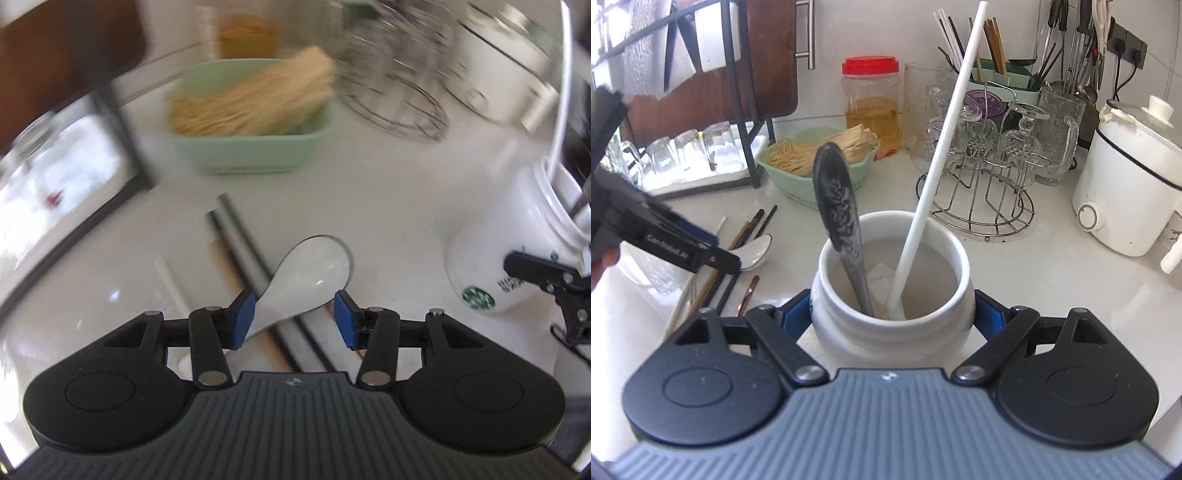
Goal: Organize utensils
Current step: 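Close the left gripper on the white ceramic spoon's handle, then lift the white ceramic spoon with the left gripper and carry it to the jar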
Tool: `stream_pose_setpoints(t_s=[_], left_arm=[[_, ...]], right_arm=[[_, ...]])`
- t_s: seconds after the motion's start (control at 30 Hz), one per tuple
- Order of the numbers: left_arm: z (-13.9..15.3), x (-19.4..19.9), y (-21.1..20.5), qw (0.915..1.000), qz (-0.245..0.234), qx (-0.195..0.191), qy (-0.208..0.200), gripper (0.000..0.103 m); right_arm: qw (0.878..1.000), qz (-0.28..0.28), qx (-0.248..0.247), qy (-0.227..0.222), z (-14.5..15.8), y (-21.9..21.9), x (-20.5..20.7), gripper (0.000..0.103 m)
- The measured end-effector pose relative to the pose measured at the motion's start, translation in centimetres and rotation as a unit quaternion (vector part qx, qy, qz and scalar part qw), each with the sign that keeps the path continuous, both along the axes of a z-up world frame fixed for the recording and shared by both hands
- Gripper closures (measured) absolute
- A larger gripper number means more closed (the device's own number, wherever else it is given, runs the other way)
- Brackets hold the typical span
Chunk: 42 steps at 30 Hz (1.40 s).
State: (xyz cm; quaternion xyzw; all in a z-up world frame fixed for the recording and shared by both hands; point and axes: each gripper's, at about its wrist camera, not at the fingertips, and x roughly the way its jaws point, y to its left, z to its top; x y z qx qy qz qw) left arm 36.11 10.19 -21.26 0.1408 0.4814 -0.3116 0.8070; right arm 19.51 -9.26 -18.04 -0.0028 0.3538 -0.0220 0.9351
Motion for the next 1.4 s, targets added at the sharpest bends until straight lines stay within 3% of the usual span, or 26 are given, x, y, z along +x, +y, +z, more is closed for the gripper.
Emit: stream_pose_setpoints(t_s=[0.23,0.33,0.57,0.83,1.0,1.4], left_arm=[[-0.3,0.7,-2.4,0.9938,-0.108,0.018,-0.022,0.049],[-0.8,1.0,-2.9,0.9922,-0.117,0.031,-0.029,0.049],[-1.6,2.4,-4.0,0.9928,-0.118,0.017,-0.015,0.049],[-2.0,2.7,-5.2,0.9921,-0.12,0.027,-0.024,0.049],[-1.7,2.8,-5.5,0.9939,-0.103,0.029,-0.029,0.054],[0.9,0.5,-5.1,0.9975,-0.046,0.038,-0.036,0.054]], right_arm=[[1.0,-0.006,-0.008,0.003,-0.1,0.3,0.3,0.012],[1.0,-0.007,-0.011,0.003,-0.1,0.3,0.3,0.012],[1.0,-0.007,-0.012,0.003,-0.1,0.4,0.3,0.012],[1.0,-0.006,-0.012,0.003,-0.1,0.3,0.3,0.012],[1.0,-0.006,-0.012,0.004,-0.1,0.3,0.3,0.012],[1.0,-0.003,-0.008,0.011,0.0,0.2,0.8,0.012]])
